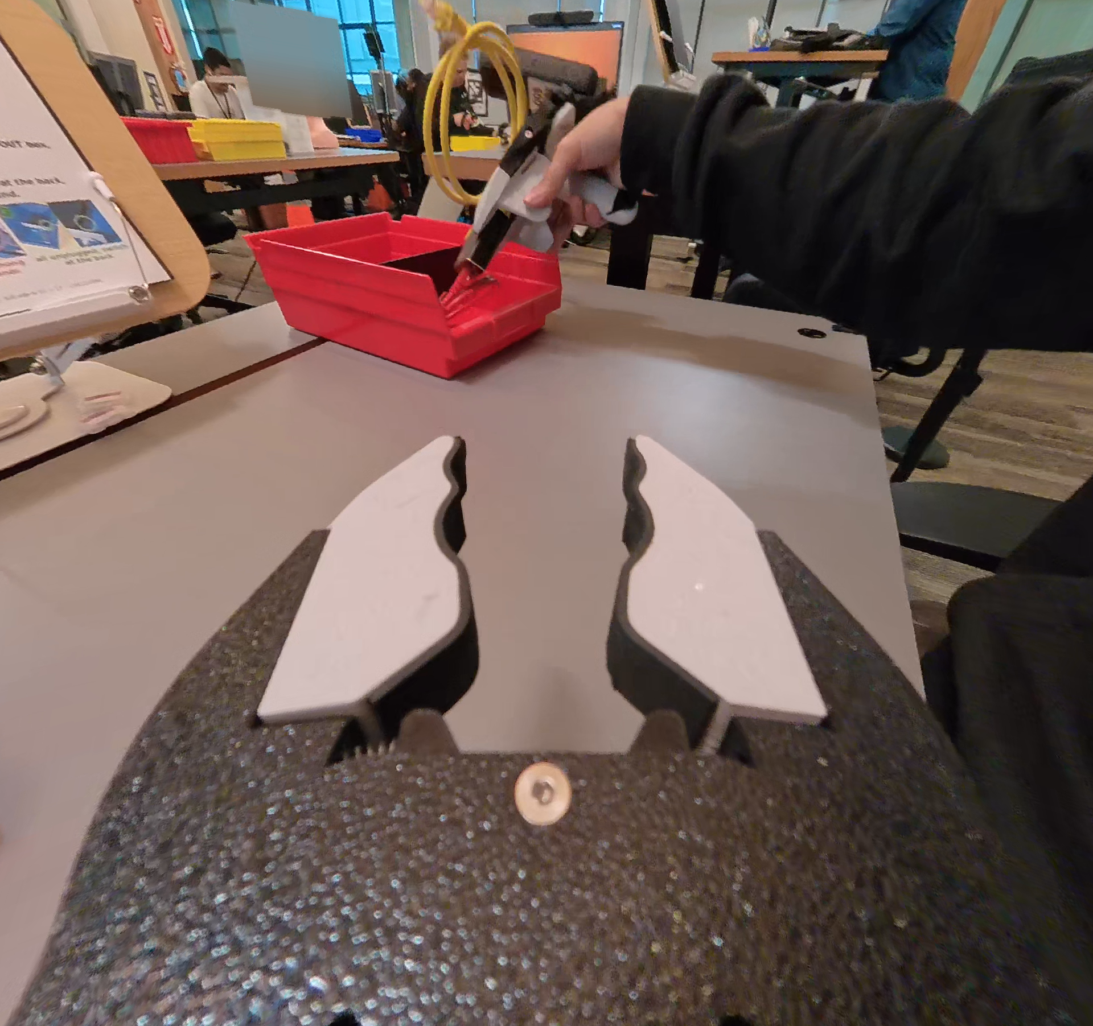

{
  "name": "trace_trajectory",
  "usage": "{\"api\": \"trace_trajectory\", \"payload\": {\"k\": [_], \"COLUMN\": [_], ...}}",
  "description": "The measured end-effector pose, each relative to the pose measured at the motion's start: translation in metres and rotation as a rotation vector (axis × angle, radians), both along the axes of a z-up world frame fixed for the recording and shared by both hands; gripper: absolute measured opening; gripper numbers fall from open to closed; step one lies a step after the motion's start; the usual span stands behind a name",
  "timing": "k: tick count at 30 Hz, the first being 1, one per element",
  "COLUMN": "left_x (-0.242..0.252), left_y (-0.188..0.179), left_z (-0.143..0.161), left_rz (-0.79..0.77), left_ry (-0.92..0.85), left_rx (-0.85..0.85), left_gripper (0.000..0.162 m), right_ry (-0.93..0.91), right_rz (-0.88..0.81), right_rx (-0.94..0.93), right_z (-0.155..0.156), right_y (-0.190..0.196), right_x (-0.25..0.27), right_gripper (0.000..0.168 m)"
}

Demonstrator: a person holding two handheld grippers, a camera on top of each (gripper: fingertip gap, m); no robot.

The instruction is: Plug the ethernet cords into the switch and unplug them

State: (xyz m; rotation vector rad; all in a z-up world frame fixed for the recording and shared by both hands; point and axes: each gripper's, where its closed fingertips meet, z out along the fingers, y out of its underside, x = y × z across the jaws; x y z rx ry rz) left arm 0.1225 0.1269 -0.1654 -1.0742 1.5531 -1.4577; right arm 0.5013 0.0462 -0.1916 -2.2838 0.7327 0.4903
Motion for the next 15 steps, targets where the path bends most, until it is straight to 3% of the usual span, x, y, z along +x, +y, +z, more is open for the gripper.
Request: {"api": "trace_trajectory", "payload": {"k": [3, 6, 15], "left_x": [0.002, 0.001, 0.001], "left_y": [-0.005, -0.011, -0.028], "left_z": [-0.003, -0.008, -0.028], "left_rz": [-0.032, -0.060, -0.146], "left_ry": [0.018, 0.041, 0.135], "left_rx": [-0.027, -0.028, -0.006], "left_gripper": [0.051, 0.051, 0.051], "right_ry": [0.050, -0.043, -0.382], "right_rz": [0.041, 0.036, -0.005], "right_rx": [-0.118, -0.291, -0.306], "right_z": [-0.003, -0.011, 0.003], "right_y": [-0.009, -0.022, -0.015], "right_x": [0.003, 0.022, 0.060], "right_gripper": [0.054, 0.074, 0.076]}}
